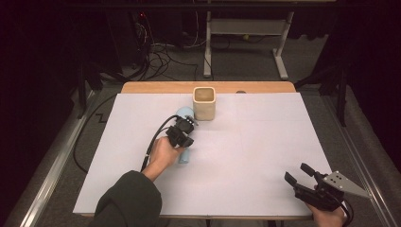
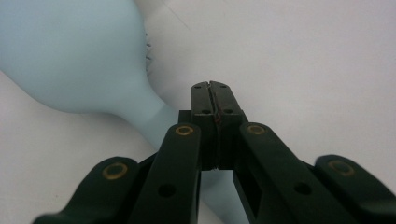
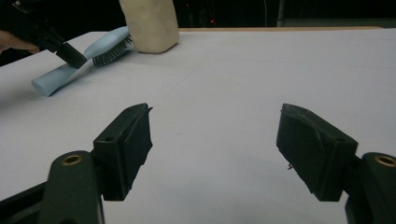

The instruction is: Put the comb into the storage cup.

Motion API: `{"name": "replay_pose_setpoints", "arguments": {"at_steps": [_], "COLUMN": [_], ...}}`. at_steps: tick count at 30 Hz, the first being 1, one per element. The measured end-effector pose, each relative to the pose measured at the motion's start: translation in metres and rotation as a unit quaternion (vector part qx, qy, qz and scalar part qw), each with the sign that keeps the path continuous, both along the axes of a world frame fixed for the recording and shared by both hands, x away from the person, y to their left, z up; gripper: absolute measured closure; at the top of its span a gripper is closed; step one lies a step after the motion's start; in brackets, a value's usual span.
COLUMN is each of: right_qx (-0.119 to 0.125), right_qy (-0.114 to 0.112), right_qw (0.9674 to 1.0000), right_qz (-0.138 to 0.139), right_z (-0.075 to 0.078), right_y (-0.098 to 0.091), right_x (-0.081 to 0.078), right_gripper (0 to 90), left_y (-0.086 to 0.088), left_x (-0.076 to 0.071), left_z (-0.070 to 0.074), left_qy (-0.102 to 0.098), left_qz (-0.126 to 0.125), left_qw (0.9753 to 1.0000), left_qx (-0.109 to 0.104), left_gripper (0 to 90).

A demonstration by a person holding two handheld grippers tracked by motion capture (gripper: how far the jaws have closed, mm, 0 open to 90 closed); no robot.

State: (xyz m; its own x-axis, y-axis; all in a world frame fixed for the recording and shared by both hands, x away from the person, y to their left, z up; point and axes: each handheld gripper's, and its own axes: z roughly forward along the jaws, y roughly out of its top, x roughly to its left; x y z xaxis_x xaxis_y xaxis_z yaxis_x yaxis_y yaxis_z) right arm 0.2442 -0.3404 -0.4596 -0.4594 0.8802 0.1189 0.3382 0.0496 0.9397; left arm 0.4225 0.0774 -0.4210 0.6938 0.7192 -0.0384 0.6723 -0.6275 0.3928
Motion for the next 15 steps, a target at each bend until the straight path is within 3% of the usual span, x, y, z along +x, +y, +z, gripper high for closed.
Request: {"name": "replay_pose_setpoints", "arguments": {"at_steps": [15], "right_qx": [0.001], "right_qy": [-0.001], "right_qw": [1.0], "right_qz": [0.0], "right_z": [0.0], "right_y": [0.0], "right_x": [0.0], "right_gripper": [26.9], "left_y": [0.013], "left_x": [-0.008], "left_z": [0.003], "left_qy": [-0.001], "left_qz": [0.003], "left_qw": [0.9999], "left_qx": [0.014], "left_gripper": [89.2]}}
